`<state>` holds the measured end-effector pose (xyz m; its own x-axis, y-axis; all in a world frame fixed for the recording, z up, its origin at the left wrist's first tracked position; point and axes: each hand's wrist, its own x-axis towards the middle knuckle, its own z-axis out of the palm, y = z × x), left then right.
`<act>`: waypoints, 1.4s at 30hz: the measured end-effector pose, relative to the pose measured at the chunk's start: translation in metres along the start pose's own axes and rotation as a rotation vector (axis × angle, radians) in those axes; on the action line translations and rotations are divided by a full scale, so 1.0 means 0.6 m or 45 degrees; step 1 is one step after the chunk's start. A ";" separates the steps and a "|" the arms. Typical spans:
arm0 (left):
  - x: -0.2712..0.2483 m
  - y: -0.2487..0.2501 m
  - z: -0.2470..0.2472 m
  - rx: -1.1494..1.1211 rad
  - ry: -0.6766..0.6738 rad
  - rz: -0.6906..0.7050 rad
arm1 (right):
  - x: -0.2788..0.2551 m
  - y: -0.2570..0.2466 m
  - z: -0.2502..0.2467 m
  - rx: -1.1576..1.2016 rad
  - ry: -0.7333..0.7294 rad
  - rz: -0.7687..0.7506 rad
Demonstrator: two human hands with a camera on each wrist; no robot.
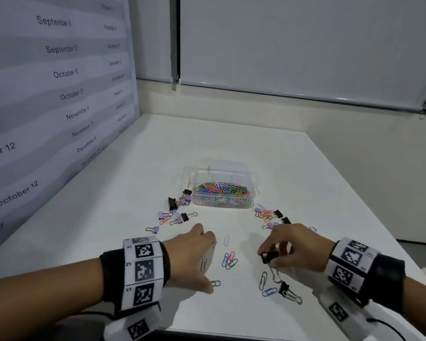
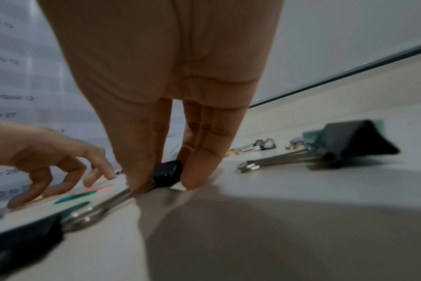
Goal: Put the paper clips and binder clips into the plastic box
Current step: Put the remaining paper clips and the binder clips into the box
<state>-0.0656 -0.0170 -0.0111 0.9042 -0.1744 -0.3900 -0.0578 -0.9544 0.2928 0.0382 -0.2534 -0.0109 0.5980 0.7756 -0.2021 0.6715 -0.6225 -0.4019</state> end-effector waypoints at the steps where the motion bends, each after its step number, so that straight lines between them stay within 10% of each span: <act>1: 0.005 0.001 -0.002 -0.029 -0.008 0.014 | -0.001 0.006 -0.002 0.007 0.024 0.027; 9: 0.052 0.001 -0.016 -0.135 0.073 0.117 | -0.023 0.002 -0.019 -0.164 0.157 0.099; 17: 0.049 0.001 -0.027 -0.047 0.025 0.015 | -0.018 -0.056 0.006 -0.110 -0.220 -0.030; 26: 0.048 0.016 -0.005 -0.188 0.102 0.088 | 0.030 -0.067 0.012 0.041 -0.178 0.088; 42: 0.079 0.019 -0.024 -0.106 0.127 0.143 | 0.044 -0.105 0.021 -0.068 -0.233 -0.258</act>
<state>-0.0177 -0.0328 -0.0137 0.9317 -0.2498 -0.2636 -0.1290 -0.9061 0.4028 0.0064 -0.1926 -0.0021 0.3632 0.8880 -0.2818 0.7944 -0.4533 -0.4043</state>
